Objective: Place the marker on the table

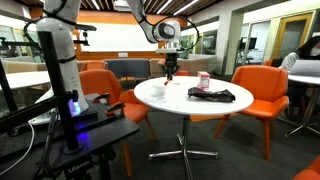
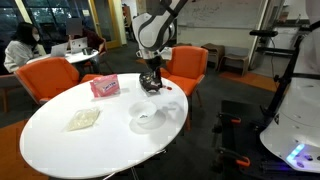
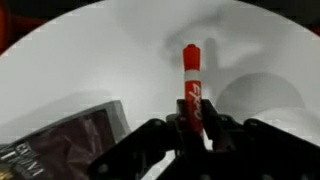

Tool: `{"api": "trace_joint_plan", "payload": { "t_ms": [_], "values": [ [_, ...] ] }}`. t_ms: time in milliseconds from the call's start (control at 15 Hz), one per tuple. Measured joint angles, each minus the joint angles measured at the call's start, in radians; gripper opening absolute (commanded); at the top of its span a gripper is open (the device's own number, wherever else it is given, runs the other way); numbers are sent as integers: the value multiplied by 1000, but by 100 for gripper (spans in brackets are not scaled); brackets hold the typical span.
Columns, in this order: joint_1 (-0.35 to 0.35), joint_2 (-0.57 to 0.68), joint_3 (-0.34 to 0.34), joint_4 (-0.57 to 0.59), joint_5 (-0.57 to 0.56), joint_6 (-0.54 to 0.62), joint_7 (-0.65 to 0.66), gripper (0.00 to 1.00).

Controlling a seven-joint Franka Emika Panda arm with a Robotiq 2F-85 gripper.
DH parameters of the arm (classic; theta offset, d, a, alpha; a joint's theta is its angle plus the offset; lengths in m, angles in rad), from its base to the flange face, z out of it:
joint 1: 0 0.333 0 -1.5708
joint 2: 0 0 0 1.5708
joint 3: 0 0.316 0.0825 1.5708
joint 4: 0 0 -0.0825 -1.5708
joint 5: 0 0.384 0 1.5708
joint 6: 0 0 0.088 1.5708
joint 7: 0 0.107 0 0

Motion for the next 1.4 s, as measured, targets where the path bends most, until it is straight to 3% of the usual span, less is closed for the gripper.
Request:
{"api": "trace_joint_plan", "payload": {
  "t_ms": [467,600,667,1000,1133,1400],
  "values": [
    [-12,272,-10,179,-2,24,22,5],
    [-10,318,-10,224,-6,20,22,41],
    [-9,331,-10,243,-9,6,23,53],
    [-4,354,-4,290,-12,-40,23,90],
    [0,343,8,293,-19,-41,21,100],
    [25,240,32,273,-40,-40,19,100]
  ]
}}
